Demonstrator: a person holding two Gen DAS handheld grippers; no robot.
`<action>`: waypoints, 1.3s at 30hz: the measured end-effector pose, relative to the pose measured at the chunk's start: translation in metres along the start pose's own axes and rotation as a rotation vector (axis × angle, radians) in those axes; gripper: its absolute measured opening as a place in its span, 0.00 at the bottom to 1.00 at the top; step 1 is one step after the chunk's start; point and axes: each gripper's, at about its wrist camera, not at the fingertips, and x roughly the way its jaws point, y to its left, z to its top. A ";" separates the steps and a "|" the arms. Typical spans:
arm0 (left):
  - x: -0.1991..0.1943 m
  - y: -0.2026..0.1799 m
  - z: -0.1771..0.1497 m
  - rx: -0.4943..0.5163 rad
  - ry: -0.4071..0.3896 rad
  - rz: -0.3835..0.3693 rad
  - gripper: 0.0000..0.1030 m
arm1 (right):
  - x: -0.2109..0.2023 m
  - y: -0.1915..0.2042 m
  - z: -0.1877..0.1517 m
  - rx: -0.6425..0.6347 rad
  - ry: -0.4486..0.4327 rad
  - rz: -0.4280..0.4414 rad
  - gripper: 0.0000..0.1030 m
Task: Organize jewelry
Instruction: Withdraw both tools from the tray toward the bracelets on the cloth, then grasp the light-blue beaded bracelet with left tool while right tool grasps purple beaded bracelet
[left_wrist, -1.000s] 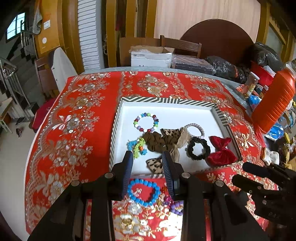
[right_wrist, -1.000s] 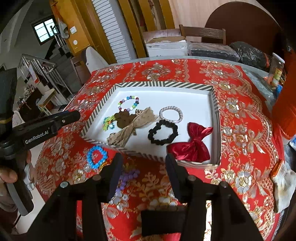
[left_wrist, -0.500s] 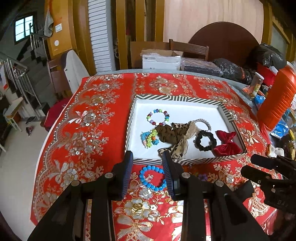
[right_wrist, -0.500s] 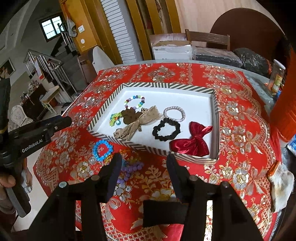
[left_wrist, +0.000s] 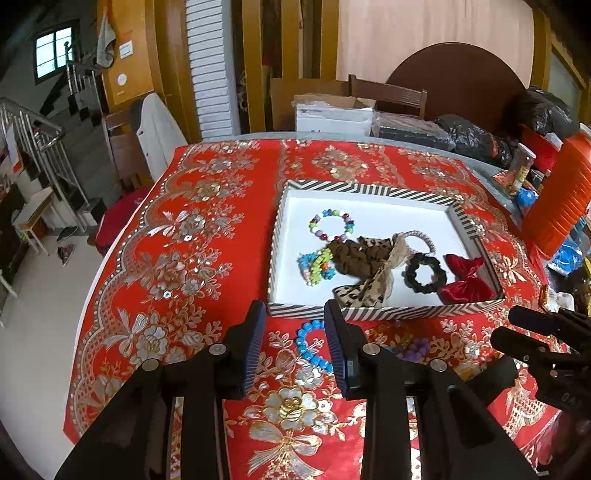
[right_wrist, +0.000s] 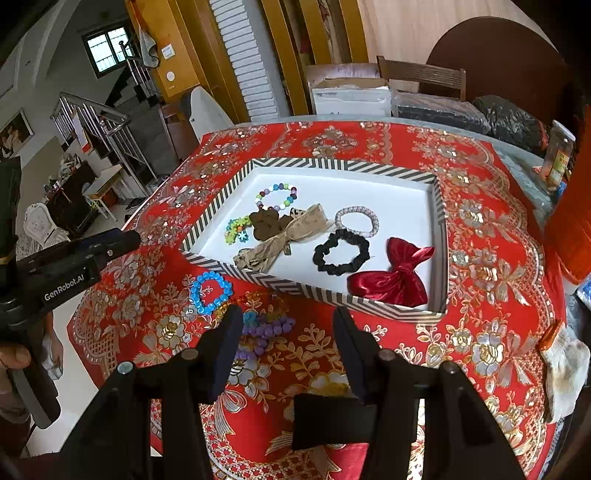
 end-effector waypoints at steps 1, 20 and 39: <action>0.002 0.003 -0.001 -0.009 0.007 -0.003 0.19 | 0.001 -0.001 -0.001 0.002 0.003 0.000 0.51; 0.082 0.027 -0.020 -0.147 0.273 -0.199 0.19 | 0.059 -0.012 -0.015 0.074 0.144 0.073 0.45; 0.122 0.004 -0.017 -0.037 0.325 -0.176 0.12 | 0.111 -0.020 -0.016 0.196 0.207 0.120 0.06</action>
